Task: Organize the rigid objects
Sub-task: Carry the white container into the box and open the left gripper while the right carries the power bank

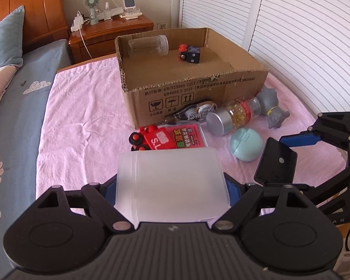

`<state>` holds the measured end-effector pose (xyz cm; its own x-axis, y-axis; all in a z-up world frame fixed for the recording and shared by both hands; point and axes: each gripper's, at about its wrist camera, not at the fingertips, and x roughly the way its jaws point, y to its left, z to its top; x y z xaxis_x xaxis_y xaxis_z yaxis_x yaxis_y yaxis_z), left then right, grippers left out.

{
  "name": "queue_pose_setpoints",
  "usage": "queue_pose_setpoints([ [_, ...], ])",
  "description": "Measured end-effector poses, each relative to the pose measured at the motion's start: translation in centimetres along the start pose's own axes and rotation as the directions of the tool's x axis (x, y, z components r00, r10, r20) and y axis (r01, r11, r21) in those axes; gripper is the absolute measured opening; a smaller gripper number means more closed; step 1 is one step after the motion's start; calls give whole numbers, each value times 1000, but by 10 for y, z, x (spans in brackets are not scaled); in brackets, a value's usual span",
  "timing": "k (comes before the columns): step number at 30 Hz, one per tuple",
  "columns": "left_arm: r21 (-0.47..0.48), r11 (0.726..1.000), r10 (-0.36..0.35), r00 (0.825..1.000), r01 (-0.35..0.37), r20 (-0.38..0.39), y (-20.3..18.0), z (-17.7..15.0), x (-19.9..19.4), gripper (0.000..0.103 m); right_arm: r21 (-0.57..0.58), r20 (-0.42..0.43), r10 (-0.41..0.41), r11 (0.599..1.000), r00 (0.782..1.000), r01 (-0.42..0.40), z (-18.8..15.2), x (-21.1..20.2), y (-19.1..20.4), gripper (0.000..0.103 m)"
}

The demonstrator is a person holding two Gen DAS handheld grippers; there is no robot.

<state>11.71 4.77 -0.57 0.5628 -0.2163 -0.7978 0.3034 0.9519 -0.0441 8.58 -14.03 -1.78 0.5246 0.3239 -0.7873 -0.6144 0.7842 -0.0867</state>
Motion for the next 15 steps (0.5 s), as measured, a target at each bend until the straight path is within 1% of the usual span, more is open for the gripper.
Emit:
queue_pose_setpoints([
  [2,8,1000,-1,1000,1,10,-1,10,-3,84,-18,16,0,1000,1000,0,5,-6,-3,74],
  [4,15,1000,-10,999,9,35,-1,21,-6,84,-35,36,-10,999,999,11,11,-13,-7,74],
  [8,25,999,-28,997,26,66,-1,49,-5,84,-34,73,-31,999,997,34,27,-20,-21,74],
  [15,50,999,2,992,-8,123,-1,101,10,84,-34,130,-88,995,988,94,53,-25,-42,74],
])
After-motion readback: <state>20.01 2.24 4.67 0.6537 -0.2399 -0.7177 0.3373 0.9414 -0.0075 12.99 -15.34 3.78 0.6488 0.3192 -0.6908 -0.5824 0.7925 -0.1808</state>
